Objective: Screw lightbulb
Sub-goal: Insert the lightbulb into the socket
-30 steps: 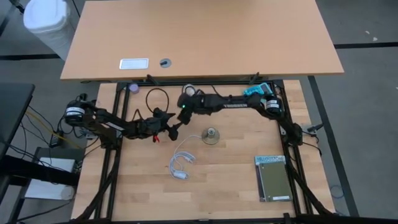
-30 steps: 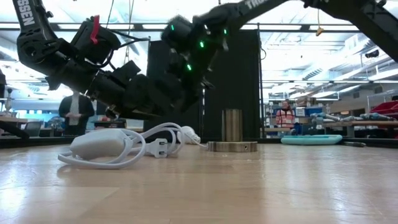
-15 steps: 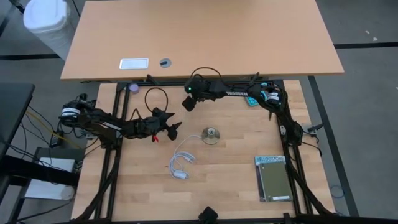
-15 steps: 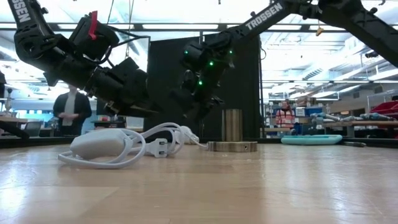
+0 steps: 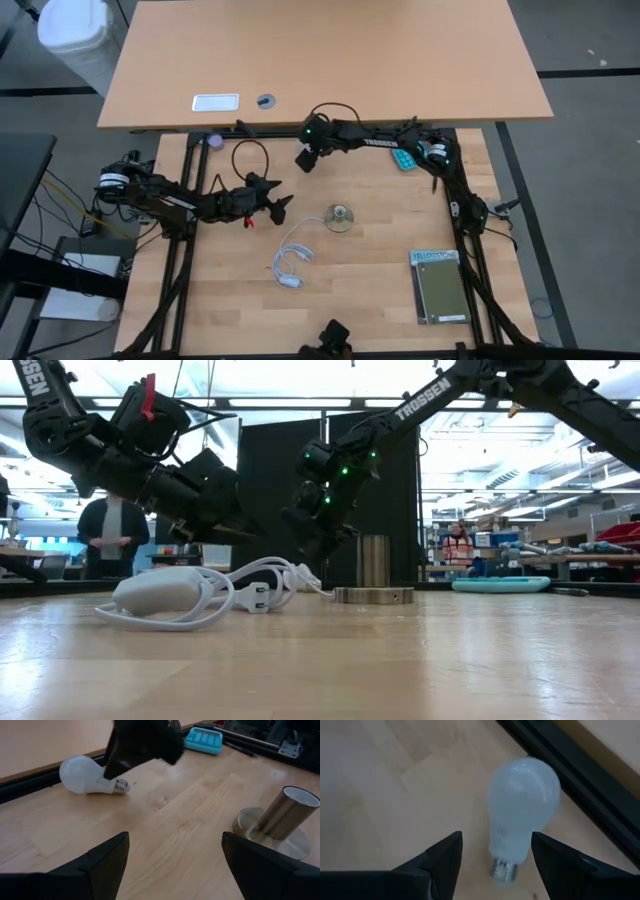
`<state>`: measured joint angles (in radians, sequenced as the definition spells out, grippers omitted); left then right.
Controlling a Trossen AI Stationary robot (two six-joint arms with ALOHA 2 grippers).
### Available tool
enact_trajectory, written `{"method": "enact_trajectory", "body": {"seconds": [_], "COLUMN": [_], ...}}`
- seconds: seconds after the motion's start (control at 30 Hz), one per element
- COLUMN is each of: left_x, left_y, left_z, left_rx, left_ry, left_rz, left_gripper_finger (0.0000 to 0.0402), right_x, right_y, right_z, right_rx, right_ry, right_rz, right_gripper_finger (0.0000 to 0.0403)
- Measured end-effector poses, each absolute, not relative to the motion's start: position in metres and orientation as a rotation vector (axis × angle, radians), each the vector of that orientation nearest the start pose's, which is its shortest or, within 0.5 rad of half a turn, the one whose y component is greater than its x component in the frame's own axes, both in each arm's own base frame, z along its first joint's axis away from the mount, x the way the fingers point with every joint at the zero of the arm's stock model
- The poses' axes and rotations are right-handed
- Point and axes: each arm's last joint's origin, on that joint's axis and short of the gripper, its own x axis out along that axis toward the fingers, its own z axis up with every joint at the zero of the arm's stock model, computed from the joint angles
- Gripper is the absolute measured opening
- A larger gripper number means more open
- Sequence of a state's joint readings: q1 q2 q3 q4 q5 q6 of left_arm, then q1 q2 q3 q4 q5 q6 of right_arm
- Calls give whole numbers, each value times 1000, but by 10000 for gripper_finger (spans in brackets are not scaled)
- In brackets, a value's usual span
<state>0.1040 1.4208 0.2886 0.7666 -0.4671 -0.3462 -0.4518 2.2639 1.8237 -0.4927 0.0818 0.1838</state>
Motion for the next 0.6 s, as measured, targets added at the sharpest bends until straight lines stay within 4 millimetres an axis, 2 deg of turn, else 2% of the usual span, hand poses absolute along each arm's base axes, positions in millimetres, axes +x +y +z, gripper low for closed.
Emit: {"method": "enact_trajectory", "body": {"seconds": [0.27, 0.43, 0.6], "left_x": [223, 223, 223], "left_y": [36, 36, 36], "left_z": [133, 133, 133], "left_rx": [-262, -260, -257], "left_ry": [277, 281, 287], "left_rz": [623, 623, 624], "left_gripper_finger": [323, 323, 323], "right_x": [458, 468, 469], "right_y": [-233, -235, -234], "right_z": [172, 169, 162], "right_rx": [346, 353, 330], "right_ry": [1008, 1012, 1036], "right_rz": [-596, -552, -532], "right_gripper_finger": [240, 240, 238]}}
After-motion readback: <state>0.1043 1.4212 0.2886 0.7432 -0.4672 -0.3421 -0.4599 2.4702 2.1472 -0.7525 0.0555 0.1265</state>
